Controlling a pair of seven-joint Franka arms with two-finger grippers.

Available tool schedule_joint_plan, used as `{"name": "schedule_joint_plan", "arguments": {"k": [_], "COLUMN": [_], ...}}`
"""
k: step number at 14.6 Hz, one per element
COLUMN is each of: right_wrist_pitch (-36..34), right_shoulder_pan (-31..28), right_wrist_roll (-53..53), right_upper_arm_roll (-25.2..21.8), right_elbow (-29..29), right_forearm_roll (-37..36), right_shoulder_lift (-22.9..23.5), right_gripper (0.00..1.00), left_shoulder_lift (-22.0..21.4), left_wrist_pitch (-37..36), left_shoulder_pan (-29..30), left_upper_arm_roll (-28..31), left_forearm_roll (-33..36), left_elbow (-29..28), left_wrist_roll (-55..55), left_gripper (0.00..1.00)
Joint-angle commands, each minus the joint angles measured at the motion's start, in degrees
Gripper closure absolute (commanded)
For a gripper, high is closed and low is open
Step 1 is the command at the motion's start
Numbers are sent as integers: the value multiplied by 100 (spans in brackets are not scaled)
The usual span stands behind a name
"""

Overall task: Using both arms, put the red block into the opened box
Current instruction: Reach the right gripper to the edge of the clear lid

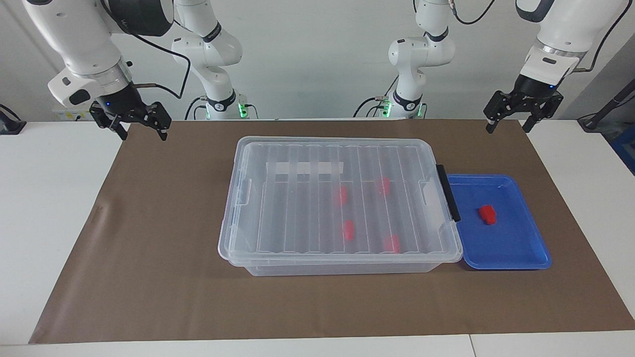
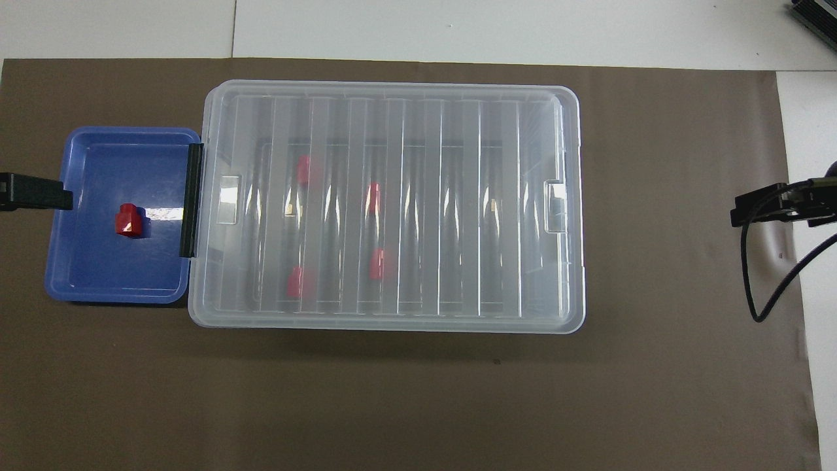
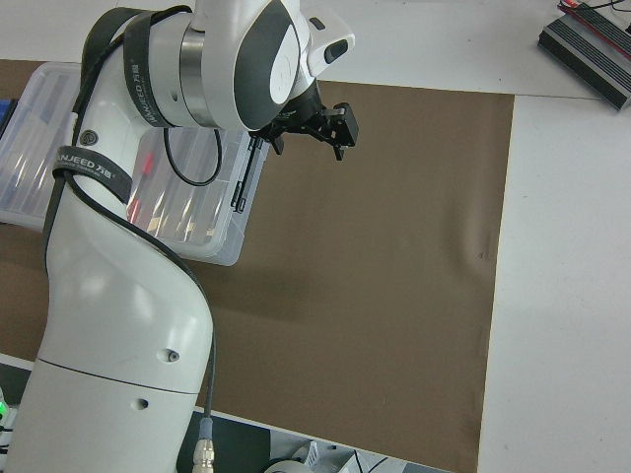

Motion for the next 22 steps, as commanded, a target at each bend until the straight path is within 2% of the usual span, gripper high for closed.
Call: {"name": "schedule_joint_plan", "arguments": {"k": [1,6,9,12,17,22], "right_wrist_pitch": [120,233,961,1857,3027,3213], "right_shoulder_pan": [-52,-26,36,518,1063,1117], "right_wrist_roll": [-52,-52,-8,510,563,537], "right_upper_arm_roll": [53,61,114,114,114,114], "right_elbow": [-188,-223,-635,-1031,-1602,-1673], "right_forearm_roll": [-45,33,392,614,614,605], "right_shoulder_lift": [-147,-139,-148,-34,370,661], "right_gripper": [0,0,0,0,0,0], "left_shoulder_lift": [50,50,68,50,181,664], "left_wrist_pitch": [29,47,187,704,1653,3296], "left_shoulder_pan": [-47,-38,-3,32,400,786], "left_upper_arm_roll": [39,30,39,83,83,83], "left_forearm_roll": [-19,-28,-28,-19,-19,-19], "left_elbow": [71,80,10,-367,-983,-1782], "left_wrist_roll": [-74,-65,-65,-57,180,355], "left_gripper": [0,0,0,0,0,2]}}
